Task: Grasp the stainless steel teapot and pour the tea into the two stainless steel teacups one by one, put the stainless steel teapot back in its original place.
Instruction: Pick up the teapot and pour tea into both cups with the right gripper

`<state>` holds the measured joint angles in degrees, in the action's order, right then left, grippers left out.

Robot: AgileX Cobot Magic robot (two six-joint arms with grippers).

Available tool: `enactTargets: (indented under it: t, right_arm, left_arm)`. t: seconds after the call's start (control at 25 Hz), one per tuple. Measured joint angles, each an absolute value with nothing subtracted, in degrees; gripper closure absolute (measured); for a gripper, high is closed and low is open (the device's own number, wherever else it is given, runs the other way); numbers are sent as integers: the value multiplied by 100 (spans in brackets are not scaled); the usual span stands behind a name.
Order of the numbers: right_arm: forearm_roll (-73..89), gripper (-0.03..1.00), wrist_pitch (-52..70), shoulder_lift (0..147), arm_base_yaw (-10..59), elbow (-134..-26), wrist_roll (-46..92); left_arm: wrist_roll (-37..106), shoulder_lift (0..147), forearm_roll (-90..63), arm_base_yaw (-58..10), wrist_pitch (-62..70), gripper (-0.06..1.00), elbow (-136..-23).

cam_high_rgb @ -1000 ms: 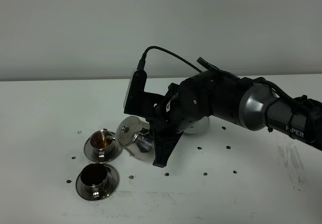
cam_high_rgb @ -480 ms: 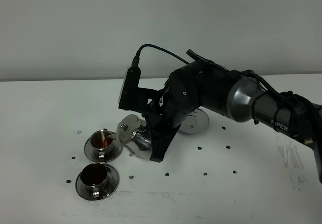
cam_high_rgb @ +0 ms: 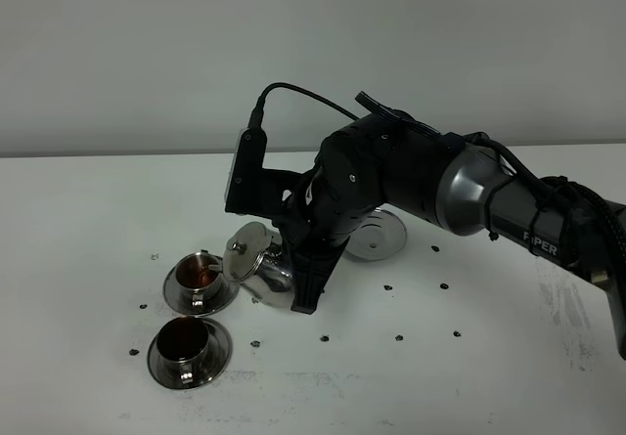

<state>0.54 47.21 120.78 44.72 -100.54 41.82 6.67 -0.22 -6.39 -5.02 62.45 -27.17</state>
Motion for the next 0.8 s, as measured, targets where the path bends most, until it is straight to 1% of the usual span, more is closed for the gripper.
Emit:
enactTargets:
  t: [0.28,0.8]
  right_arm:
    - [-109,92,4985,12142,4501,-10255,4171]
    - [-281,92,4990,12142,4518,-10261,4134]
  left_arm:
    - [667,-22,-639,-502,6245,29,-2717]
    - [661,-22,-639,-502,6245,29,-2717]
